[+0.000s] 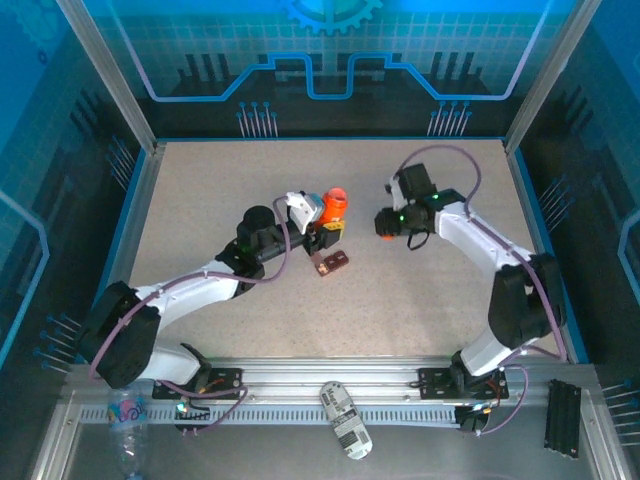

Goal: Sort the pills into containers

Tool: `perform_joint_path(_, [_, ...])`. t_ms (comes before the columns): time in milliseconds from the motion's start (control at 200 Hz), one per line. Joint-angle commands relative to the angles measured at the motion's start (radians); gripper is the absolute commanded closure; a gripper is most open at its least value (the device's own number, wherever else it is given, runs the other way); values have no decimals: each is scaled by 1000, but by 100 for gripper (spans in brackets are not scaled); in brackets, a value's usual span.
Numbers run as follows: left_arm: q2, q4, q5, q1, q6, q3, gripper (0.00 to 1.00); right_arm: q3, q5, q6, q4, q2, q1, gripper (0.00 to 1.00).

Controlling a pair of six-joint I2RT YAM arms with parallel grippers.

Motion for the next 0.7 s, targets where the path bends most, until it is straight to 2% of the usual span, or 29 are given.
perform_joint_path(0, [26, 102, 36, 13, 45, -15, 100, 124, -111, 5, -80, -65, 0, 69])
perform_joint_path(145, [64, 98, 51, 20, 73, -6, 100, 248, -193, -7, -135, -84, 0, 69])
perform_joint_path(260, [113, 261, 73, 24, 115, -60, 100, 306, -249, -21, -164, -96, 0, 69])
perform_joint_path(515, [236, 485, 147, 68, 18, -100, 100, 371, -344, -61, -233, -104, 1, 70])
perform_joint_path(695, [269, 507, 188, 70, -4, -94, 100, 422, -383, -103, -298, -78, 15, 70])
